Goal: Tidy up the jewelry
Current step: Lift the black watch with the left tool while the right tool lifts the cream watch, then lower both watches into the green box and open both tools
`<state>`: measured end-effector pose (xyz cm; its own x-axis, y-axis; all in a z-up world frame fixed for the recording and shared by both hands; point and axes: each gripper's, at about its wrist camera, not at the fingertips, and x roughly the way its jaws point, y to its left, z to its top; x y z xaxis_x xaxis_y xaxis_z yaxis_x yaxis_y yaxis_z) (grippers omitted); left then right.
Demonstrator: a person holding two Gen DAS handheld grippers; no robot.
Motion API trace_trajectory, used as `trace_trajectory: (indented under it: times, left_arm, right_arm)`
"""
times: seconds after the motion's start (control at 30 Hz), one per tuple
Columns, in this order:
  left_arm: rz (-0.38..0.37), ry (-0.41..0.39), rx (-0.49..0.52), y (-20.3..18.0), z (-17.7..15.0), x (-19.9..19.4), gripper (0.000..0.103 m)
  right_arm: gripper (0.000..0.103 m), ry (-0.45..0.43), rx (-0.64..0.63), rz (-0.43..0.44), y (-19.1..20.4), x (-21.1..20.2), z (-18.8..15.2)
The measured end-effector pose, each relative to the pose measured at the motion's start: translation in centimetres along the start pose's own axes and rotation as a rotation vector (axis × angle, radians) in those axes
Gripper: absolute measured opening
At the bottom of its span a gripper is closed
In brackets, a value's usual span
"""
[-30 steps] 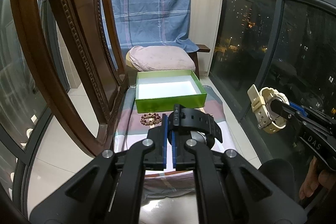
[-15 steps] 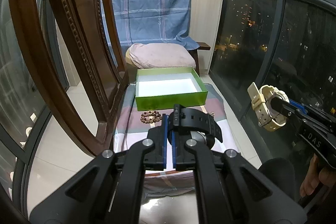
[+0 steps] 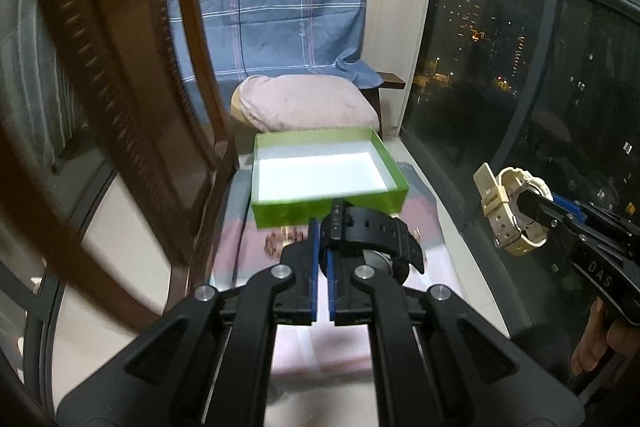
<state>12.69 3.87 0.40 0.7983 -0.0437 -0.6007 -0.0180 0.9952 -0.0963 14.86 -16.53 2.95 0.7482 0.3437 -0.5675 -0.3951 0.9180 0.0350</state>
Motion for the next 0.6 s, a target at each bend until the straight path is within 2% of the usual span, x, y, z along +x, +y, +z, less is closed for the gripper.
trace_trajectory:
  times: [0.13, 0.27, 0.33, 0.43, 0.6]
  left_arm:
    - [0.0, 0.001, -0.013, 1.4, 4.8, 5.8, 0.004]
    - [0.013, 0.063, -0.041, 2.9, 9.0, 14.3, 0.004]
    - [0.027, 0.103, -0.04, 3.4, 10.1, 18.2, 0.004]
    - [0.035, 0.203, -0.076, 4.6, 11.1, 25.2, 0.004]
    - [0.103, 0.319, -0.055, 5.8, 10.3, 34.0, 0.004]
  right_arm:
    - [0.018, 0.014, 0.017, 0.037, -2.2, 6.2, 4.7]
    - [0.018, 0.083, 0.018, 0.038, -4.4, 15.2, 8.2]
    - [0.018, 0.123, 0.016, 0.024, -5.3, 19.3, 8.7]
    - [0.018, 0.219, 0.043, 0.013, -7.0, 26.5, 9.0]
    - [0.018, 0.348, 0.059, -0.037, -8.0, 35.5, 7.3]
